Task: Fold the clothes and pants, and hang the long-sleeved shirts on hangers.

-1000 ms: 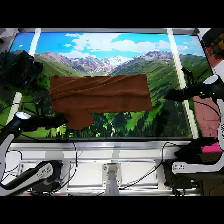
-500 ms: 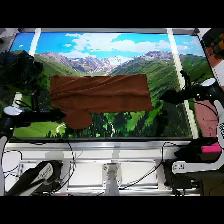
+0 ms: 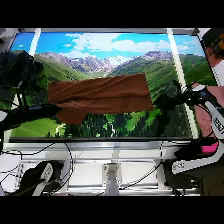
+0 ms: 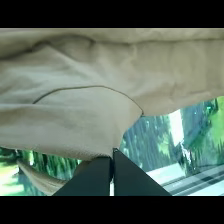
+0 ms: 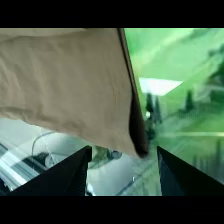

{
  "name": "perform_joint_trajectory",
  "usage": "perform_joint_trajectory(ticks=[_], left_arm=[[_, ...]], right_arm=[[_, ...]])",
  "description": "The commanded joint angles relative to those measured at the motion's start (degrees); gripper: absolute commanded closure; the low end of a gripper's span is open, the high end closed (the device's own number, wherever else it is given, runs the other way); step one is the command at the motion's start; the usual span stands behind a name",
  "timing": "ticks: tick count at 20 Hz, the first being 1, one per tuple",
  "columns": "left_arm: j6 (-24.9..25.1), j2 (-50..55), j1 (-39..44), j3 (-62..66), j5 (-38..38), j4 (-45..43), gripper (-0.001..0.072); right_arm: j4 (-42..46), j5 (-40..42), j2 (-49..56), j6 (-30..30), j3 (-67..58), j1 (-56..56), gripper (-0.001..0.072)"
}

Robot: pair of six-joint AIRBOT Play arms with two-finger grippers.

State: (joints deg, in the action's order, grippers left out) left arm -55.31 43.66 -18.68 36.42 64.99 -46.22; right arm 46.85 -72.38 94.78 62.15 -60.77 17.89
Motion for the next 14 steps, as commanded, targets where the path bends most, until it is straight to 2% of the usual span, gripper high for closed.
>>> perform_joint_trajectory(ticks=[1, 3, 4, 5, 7, 8, 11, 14], left_arm=[[-0.2, -0.9, -0.02, 0.11, -0.02, 0.04, 0.0689], [-0.2, -0.9, -0.02, 0.11, -0.02, 0.04, 0.0689], [-0.2, -0.9, -0.02, 0.11, -0.02, 0.04, 0.0689], [-0.2, -0.9, -0.02, 0.11, -0.02, 0.04, 0.0689], [-0.2, -0.92, -0.02, 0.13, -0.07, 0.11, 0.0689], [-0.2, -0.92, -0.02, 0.13, -0.35, 0.59, 0.0689], [-0.17, -0.94, -0.04, 0.15, -4.57, 2.73, 0.0689], [-0.17, -0.96, -0.24, 0.2, -12.17, 2.82, 0.0689]], right_arm=[[1.79, 0.68, 2.4, 0.39, 0.13, -3.48, 0.0226], [1.86, 3.34, 2.97, 0.33, 0.13, -5.42, 0.0252], [1.73, 5.62, 2.95, 0.31, 0.11, -6.21, 0.0299], [1.38, 7.08, 2.95, 0.31, 0.07, -6.62, 0.0377], [0.98, 6.51, 2.73, 0.33, 0.07, -6.86, 0.0628], [1.01, 4.72, 2.64, 0.28, 0.04, -6.84, 0.0694], [1.18, -0.96, 1.51, -3.17, 0.07, -6.86, 0.0693], [-0.92, -1.55, -3.34, -7.15, 0.07, -6.86, 0.0693]])
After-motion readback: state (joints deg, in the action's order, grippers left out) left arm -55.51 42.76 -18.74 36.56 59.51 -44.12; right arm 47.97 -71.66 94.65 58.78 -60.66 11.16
